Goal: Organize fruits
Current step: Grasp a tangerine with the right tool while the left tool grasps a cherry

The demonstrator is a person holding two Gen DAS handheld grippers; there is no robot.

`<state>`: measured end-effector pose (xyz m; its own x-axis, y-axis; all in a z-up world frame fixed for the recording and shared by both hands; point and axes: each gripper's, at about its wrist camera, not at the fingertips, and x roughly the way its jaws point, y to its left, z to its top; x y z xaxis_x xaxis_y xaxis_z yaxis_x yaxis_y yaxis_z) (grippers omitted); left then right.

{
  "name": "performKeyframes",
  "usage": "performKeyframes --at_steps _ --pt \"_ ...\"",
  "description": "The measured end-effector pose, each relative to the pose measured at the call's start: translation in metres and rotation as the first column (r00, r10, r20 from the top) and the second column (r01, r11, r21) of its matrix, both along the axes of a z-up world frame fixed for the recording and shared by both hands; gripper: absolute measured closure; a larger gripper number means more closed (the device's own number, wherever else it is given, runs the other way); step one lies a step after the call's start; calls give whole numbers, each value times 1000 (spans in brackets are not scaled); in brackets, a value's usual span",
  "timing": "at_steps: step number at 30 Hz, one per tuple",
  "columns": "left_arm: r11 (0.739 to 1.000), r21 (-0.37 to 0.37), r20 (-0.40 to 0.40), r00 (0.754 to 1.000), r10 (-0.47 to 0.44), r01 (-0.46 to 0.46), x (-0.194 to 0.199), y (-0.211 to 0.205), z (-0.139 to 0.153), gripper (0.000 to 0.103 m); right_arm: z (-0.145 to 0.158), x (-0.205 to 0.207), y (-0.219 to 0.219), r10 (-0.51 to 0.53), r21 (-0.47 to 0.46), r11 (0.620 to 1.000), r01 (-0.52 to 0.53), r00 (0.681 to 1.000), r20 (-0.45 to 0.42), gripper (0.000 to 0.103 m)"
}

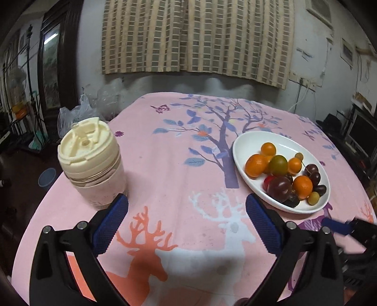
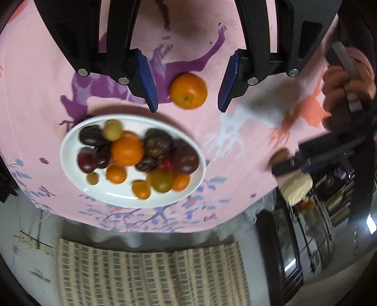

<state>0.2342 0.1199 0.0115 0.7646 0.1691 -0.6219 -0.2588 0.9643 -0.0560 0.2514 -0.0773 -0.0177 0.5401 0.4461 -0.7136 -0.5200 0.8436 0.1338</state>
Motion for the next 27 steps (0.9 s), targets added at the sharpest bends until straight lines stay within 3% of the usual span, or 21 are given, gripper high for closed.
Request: performKeyframes --at_steps 6,14,17,21,23,27 --pt "999 -34 -3 999 -32 31 -5 -1 1 5 -22 3 15 -12 -97 995 11 1000 -10 50" --pt "998 -52 -11 999 -45 45 -8 -4 1 5 -34 6 26 4 -123 992 -7 1000 -25 51" --pt "998 -58 -16 999 -40 39 -8 -3 1 5 -37 7 29 -8 -145 989 6 1000 -16 59" --pt "996 -75 -34 998 -44 41 -8 -2 -1 5 -37 8 23 -18 -113 994 13 999 -42 60" --pt "993 -98 -51 996 -68 62 -8 -2 -3 5 -34 7 19 -15 -89 996 10 998 -56 60" --pt "970 -145 -93 974 -208 194 -20 -13 -15 5 -18 -1 10 -12 -40 999 11 1000 -22 60"
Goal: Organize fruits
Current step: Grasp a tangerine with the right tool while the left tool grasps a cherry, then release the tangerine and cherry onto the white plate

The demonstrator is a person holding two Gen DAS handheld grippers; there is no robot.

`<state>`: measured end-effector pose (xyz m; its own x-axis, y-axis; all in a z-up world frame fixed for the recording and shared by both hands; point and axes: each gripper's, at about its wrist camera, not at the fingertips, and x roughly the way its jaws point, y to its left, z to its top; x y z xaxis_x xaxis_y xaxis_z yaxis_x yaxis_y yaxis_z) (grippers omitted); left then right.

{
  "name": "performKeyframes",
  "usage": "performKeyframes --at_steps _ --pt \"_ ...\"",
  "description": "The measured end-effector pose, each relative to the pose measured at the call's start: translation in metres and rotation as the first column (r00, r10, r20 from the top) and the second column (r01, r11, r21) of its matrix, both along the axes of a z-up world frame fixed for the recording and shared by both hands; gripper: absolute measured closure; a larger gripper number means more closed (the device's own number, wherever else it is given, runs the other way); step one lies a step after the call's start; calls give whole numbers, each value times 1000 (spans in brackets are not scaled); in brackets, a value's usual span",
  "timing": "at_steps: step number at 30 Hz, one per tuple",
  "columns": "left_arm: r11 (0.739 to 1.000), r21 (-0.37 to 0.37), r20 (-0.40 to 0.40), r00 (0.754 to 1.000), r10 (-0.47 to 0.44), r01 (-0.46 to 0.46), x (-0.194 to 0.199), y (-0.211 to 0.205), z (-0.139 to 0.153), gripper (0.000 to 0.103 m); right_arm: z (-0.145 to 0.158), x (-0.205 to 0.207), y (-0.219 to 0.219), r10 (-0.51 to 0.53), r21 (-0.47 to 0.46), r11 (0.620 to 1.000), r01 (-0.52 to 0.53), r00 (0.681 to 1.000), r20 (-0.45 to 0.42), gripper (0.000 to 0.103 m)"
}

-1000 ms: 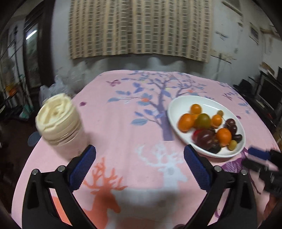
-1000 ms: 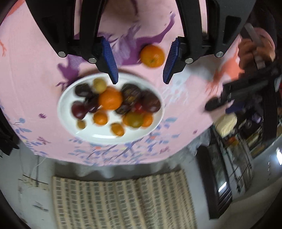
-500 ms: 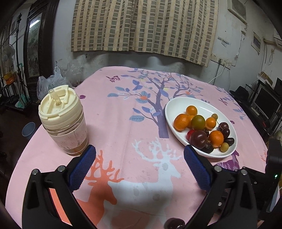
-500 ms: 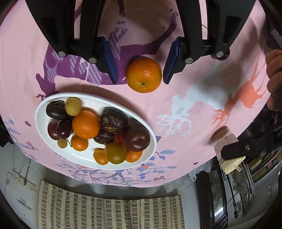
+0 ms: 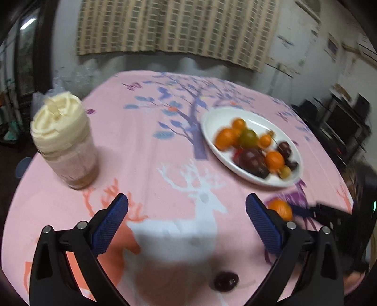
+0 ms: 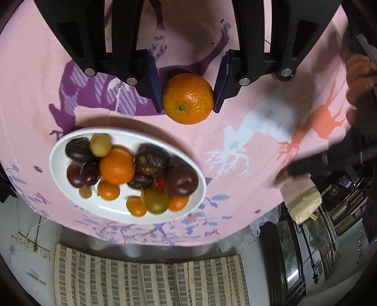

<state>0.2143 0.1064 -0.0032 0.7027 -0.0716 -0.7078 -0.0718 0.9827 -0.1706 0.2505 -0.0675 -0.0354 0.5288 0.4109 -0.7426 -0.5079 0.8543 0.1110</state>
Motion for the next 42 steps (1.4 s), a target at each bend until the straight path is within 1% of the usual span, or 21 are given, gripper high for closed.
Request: performKeyframes --at_steps 2,4,6,7,9,12,13,15,16,18,20,23,27,31,35,38,39,42 --pt "997 -26 -12 997 -73 73 -17 -6 -13 5 6 -2 -4 -9 24 1000 9 1000 6 60" --pt "992 -26 -41 992 -122 121 -29 -13 -27 7 9 -2 -7 -14 41 999 14 1000 -5 60" --pt "983 -28 -61 982 -181 179 -37 -22 -34 29 10 -3 -9 -21 46 999 21 1000 -10 60" --pt "974 -37 -62 972 -226 224 -40 -28 -35 31 11 -3 -8 -24 45 999 24 1000 -11 60" --pt "963 -18 -61 961 -269 269 -44 -38 -37 42 11 -3 -9 -29 40 999 29 999 -14 60" --pt "959 28 -83 957 -278 281 -46 -47 -42 44 8 0 -11 -45 34 998 46 999 -31 60" --pt "957 40 -96 955 -282 287 -45 -49 -45 46 8 0 -12 -48 35 998 50 998 -36 60" --pt "954 44 -122 949 -290 297 -43 -51 -50 54 6 1 -13 -54 31 998 56 997 -46 60" --pt "952 48 -135 946 -293 302 -42 -53 -52 56 5 1 -13 -55 29 998 57 997 -49 60" --pt "949 66 -154 943 -297 309 -41 -56 -57 66 5 1 -13 -56 27 998 58 997 -50 60" --pt "947 77 -166 940 -297 313 -41 -58 -60 68 5 0 -13 -57 29 998 58 997 -48 60" --pt "947 83 -167 941 -293 310 -41 -57 -60 75 7 0 -15 -62 36 997 64 997 -46 60" --pt "951 81 -165 945 -281 297 -42 -56 -59 76 11 0 -19 -71 54 996 73 997 -42 60" --pt "953 104 -165 950 -264 283 -43 -60 -57 76 15 -2 -22 -70 65 995 72 997 -33 60" --pt "955 110 -156 954 -257 276 -41 -63 -49 76 20 -4 -25 -65 77 995 67 998 -20 60" --pt "954 108 -113 957 -267 279 -30 -68 -25 76 33 -2 -34 -77 117 990 75 997 19 60" --pt "955 104 -79 960 -269 276 -21 -70 -11 76 39 0 -39 -88 136 987 83 996 33 60" --pt "966 50 -7 967 -255 255 12 -72 22 76 56 15 -61 -153 221 966 133 985 76 60"
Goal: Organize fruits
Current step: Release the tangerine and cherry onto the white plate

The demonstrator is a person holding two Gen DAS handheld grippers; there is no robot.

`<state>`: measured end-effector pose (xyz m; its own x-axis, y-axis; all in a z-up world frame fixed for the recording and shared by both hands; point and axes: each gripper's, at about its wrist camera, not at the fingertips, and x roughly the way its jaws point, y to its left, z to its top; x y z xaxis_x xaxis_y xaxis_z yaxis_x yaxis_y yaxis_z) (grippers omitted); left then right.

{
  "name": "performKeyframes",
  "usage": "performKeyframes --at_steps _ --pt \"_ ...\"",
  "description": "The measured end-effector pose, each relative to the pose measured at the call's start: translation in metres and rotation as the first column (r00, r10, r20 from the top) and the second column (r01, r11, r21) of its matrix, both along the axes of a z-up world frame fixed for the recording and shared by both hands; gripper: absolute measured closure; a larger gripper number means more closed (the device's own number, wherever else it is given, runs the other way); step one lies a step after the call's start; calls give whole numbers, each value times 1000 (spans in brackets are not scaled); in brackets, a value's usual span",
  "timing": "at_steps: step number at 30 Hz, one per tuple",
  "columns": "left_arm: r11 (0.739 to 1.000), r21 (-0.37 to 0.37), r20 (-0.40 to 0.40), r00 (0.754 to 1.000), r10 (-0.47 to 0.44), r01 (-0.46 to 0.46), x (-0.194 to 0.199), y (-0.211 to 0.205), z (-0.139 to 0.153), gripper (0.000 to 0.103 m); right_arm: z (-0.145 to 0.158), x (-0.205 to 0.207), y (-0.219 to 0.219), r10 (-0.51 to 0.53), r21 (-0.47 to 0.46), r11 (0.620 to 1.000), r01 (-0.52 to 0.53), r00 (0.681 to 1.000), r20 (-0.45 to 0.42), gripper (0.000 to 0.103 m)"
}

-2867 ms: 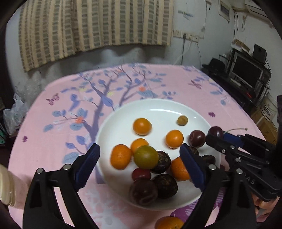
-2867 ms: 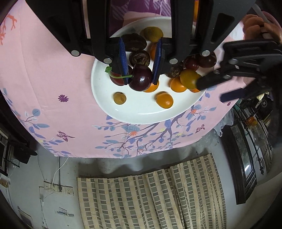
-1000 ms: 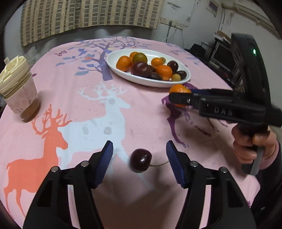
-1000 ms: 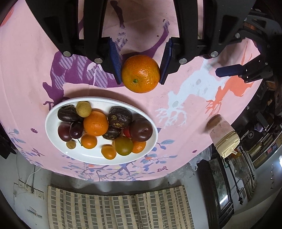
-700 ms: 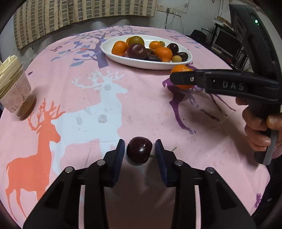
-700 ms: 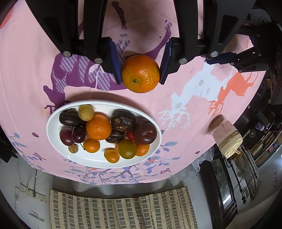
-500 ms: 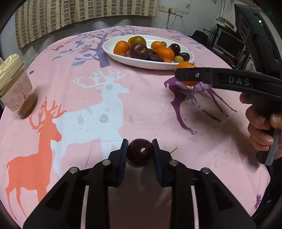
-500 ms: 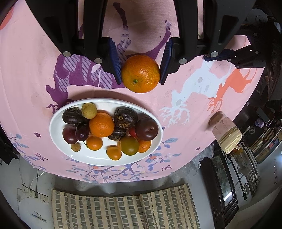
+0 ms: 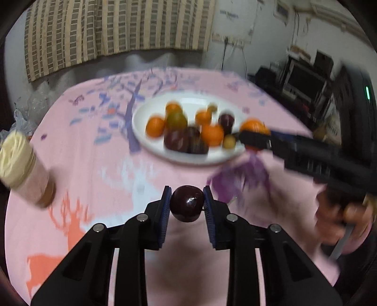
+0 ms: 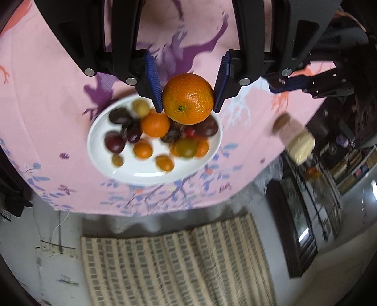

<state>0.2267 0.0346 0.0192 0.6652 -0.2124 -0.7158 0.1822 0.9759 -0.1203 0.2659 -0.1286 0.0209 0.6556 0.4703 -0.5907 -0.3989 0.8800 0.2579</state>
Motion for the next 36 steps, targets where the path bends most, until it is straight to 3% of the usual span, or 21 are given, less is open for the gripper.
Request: performKeyframes --at_steps 2,5,10,16,17,18,20,21,24,28,33,36 --pt "998 -57 13 1000 26 -26 34 -2 15 76 4 14 -13 -44 41 998 43 999 14 60" --pt "995 -77 23 998 59 -57 81 -12 21 76 3 49 -30 -118 75 990 116 993 13 60" --pt "996 -18 -3 996 92 -92 147 -29 0 76 -20 101 -34 -168 45 985 169 986 -18 60" --pt "992 33 -37 992 125 -124 191 -36 -22 76 -37 137 -27 -152 25 988 153 988 -40 59" --pt "989 45 -41 989 141 -139 193 -35 -24 74 -38 139 -26 -152 17 988 153 988 -42 59" --pt "987 55 -53 986 157 -154 193 -33 -24 49 -38 140 -26 -157 3 987 158 986 -47 58" --pt "977 61 -32 978 208 -206 184 -27 -18 18 -35 136 -27 -163 -11 987 162 985 -57 51" --pt "970 68 5 972 236 -235 173 -23 -12 11 -30 131 -30 -161 -7 987 161 986 -43 47" --pt "964 113 53 971 235 -239 141 -17 1 11 -13 110 -32 -163 -29 986 163 987 -1 28" --pt "952 164 123 963 240 -258 85 -11 17 5 3 64 -33 -147 -48 988 149 988 44 11" --pt "957 146 177 958 225 -252 15 -6 16 5 -6 -11 -35 -88 -83 992 94 993 77 4" --pt "963 142 167 964 206 -230 -17 -5 0 5 -25 -35 -37 -77 -116 990 77 997 8 4"
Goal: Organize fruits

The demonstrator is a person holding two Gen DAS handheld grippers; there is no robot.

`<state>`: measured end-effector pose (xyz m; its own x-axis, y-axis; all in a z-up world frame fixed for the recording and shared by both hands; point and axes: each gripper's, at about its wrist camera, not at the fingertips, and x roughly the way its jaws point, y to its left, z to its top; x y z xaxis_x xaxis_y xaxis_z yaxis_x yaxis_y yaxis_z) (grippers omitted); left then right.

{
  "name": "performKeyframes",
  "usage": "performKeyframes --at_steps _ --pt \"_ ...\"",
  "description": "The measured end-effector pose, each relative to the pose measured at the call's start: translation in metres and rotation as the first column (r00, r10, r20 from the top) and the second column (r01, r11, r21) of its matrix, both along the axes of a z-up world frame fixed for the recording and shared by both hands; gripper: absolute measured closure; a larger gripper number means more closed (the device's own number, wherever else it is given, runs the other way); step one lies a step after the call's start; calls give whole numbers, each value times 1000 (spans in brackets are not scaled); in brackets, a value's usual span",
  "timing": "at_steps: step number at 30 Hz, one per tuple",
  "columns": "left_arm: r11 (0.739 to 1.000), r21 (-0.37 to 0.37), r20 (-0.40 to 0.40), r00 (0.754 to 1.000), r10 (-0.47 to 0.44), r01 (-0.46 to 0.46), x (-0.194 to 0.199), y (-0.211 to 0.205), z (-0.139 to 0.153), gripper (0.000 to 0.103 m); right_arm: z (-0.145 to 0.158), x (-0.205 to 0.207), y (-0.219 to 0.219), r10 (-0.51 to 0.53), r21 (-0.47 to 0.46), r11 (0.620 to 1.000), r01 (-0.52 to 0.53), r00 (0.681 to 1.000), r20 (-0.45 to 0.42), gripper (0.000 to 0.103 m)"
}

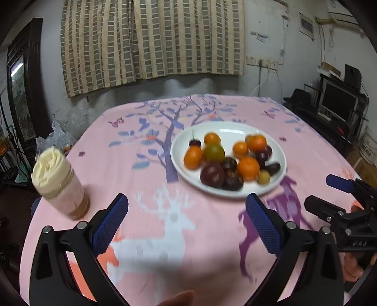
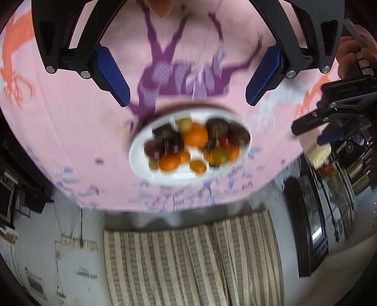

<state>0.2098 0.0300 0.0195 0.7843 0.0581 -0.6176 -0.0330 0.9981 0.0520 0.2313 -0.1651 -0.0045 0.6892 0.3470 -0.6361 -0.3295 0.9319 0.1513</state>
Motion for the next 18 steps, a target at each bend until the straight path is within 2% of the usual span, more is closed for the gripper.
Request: performKeyframes --at_steps 4,7,10,18 --pt "999 45 4 1000 14 -14 -26 2 -20 5 -15 -19 3 -23 -84 996 22 1000 -12 4" --pt "999 31 -26 1000 12 -11 -29 6 -29 5 -15 -24 6 -19 -89 996 18 1000 -12 4" --pt "999 29 -34 999 18 -17 -28 6 -31 5 -14 -26 7 -37 -121 992 39 999 19 4" --pt "999 34 -38 999 14 -13 -27 5 -32 5 -17 -24 11 -12 -160 987 15 1000 17 4"
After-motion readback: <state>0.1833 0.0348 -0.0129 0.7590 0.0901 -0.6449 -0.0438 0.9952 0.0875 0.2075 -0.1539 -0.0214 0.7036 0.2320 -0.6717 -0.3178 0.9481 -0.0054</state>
